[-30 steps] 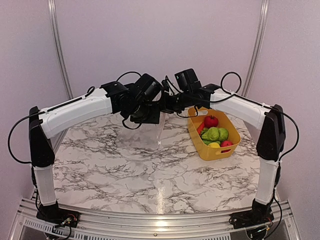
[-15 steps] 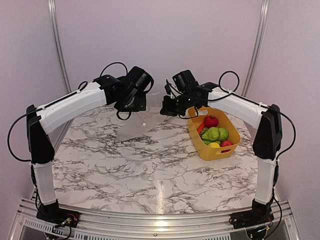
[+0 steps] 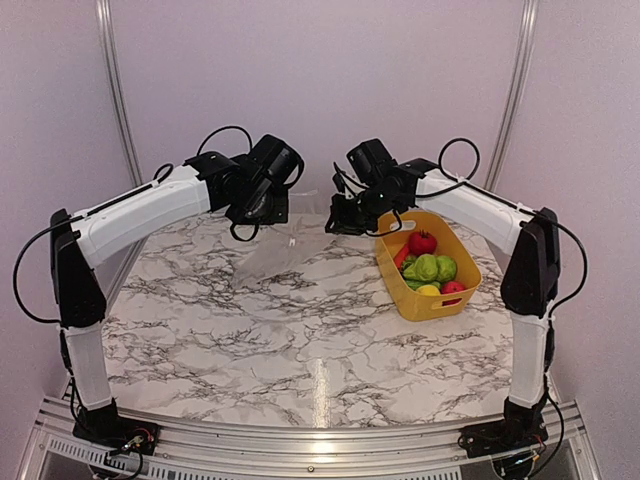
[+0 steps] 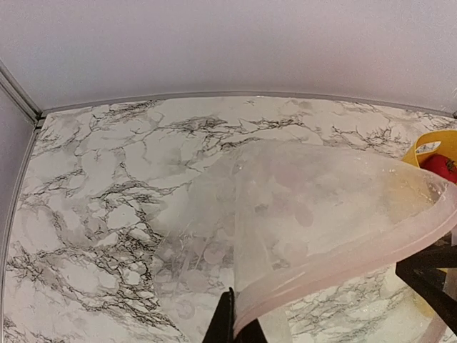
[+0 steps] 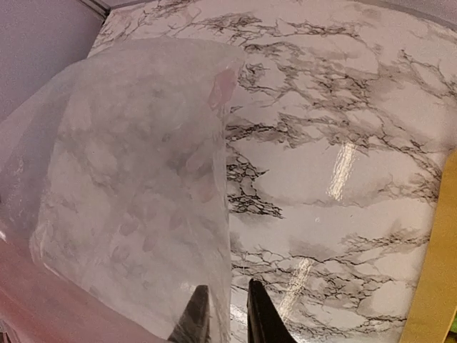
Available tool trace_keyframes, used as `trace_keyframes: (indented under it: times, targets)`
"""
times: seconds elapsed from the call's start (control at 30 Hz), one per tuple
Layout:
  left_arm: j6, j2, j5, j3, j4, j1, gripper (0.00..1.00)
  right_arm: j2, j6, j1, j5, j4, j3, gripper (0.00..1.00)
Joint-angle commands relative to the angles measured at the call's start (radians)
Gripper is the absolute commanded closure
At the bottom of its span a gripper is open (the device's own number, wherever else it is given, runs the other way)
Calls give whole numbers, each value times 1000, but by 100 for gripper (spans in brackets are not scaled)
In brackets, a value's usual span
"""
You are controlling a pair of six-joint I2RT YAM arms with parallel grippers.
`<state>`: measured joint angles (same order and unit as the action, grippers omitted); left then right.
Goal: Place the food in the zip-top bag and seal the zipper
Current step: Open the zipper food storage bag, then pick up the fake fruit from the bin.
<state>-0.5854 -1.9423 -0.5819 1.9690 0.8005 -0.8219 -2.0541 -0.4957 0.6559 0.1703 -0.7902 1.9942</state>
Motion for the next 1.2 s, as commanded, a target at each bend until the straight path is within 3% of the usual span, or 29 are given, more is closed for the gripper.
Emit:
trace_keyframes:
  times: [0.0, 0.13, 0.43, 0.63, 0.7, 0.8, 1.17]
  targets:
    - [34, 42, 27, -38, -15, 9, 100, 20, 107, -10, 150, 45, 41, 77]
    - [37, 62, 24, -60, -17, 9, 100, 61, 123, -10, 205, 61, 40, 67]
    - [51, 97, 22, -125, -26, 16, 100, 153, 146, -55, 262, 21, -1, 62]
    - [48, 107, 47, -144, -31, 18, 100, 230, 229, -143, 73, -39, -100, 58]
    - [46, 109, 71, -146, -32, 19, 100, 247, 255, -166, -48, -59, -128, 42]
    - [27, 119, 114, -162, -33, 24, 100, 260, 257, -210, -155, -81, -173, 36]
    - [38, 135, 162, -189, -35, 24, 100, 314, 252, -337, -140, -85, -418, 30]
